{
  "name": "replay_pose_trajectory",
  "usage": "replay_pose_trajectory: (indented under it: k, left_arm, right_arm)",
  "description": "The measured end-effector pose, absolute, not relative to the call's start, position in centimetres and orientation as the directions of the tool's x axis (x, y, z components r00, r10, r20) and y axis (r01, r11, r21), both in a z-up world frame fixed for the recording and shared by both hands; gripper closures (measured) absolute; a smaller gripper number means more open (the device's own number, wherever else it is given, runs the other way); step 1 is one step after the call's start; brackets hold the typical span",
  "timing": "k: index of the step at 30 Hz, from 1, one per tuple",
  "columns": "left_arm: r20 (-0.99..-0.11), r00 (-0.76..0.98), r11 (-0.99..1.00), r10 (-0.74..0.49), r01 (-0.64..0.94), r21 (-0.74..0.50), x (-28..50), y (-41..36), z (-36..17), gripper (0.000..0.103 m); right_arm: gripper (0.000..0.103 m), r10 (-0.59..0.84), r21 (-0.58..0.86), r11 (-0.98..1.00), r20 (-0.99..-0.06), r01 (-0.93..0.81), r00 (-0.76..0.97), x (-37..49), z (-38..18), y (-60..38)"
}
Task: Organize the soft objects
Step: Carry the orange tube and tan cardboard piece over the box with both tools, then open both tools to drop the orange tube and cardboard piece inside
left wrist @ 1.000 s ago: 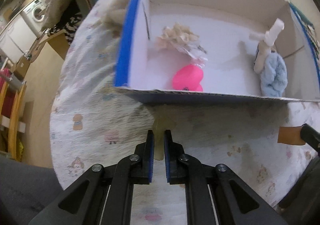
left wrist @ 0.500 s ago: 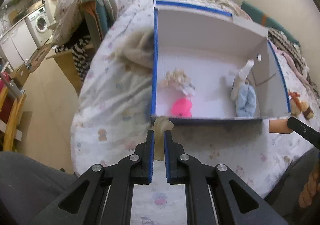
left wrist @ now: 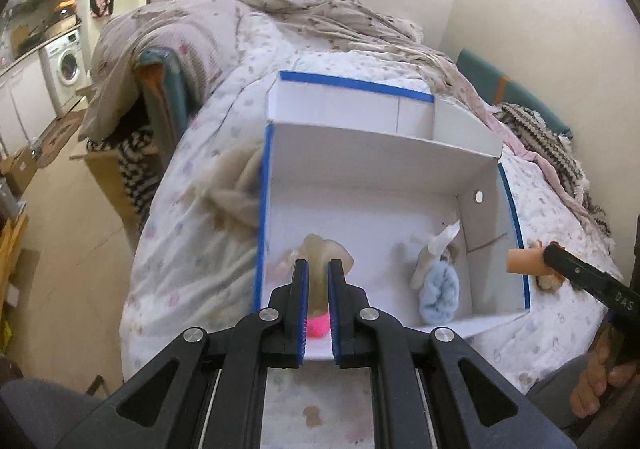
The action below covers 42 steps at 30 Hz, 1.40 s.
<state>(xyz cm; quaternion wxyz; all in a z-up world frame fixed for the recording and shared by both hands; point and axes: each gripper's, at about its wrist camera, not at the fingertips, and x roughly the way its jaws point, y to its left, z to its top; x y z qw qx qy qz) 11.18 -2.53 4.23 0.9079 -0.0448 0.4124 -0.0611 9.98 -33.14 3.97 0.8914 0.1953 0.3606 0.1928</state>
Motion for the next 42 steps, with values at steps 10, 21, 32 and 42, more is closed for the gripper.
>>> replay_pose_trajectory:
  k: [10, 21, 32, 42]
  left_arm:
    - [-0.789, 0.605, 0.994, -0.107, 0.078, -0.075, 15.7, -6.8, 1.2, 0.094]
    - [-0.866, 0.497, 0.997, -0.046, 0.072, -0.012, 18.2, -8.7, -4.4, 0.093]
    - [-0.880, 0.476, 0.998, 0.000, 0.051, 0.028, 19.6, -9.5, -6.0, 0.093]
    - [-0.885, 0.464, 0.998, 0.018, 0.044, 0.044, 19.7, -9.3, -6.7, 0.089]
  right_arm:
    - [0.095, 0.502, 0.497, 0.843, -0.592, -0.204, 0.631, 13.6, -0.1, -32.5]
    - [0.095, 0.487, 0.491, 0.854, -0.636, -0.173, 0.599, 13.5, -3.5, -32.5]
    - [0.095, 0.462, 0.454, 0.874, -0.668, -0.172, 0.583, 13.9, -4.3, -31.5]
    - [0.095, 0.434, 0.401, 0.895, -0.691, -0.194, 0.578, 13.8, -4.3, -30.4]
